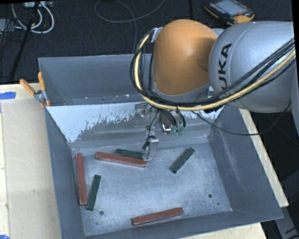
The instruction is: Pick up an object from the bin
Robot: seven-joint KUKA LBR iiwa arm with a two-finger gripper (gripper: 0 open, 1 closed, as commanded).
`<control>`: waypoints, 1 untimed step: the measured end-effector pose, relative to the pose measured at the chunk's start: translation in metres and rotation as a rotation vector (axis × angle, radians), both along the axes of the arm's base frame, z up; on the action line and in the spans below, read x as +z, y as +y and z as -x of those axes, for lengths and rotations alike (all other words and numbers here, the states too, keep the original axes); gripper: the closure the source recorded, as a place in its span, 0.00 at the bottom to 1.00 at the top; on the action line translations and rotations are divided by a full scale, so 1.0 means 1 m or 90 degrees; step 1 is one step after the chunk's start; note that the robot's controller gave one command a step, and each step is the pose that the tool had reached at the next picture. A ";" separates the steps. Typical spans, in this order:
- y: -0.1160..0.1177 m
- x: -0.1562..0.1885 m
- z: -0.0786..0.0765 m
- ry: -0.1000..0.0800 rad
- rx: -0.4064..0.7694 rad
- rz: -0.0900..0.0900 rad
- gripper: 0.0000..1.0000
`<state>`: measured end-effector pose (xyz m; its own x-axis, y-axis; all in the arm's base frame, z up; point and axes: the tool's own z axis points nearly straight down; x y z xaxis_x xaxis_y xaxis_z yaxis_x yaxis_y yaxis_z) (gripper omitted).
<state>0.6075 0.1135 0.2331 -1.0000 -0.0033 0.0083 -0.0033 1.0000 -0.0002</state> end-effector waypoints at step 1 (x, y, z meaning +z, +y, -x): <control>-0.001 0.005 -0.001 -0.005 -0.002 -0.001 0.00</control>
Offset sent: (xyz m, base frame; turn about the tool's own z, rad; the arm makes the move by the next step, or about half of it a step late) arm 0.0133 -0.0078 -0.1631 0.1115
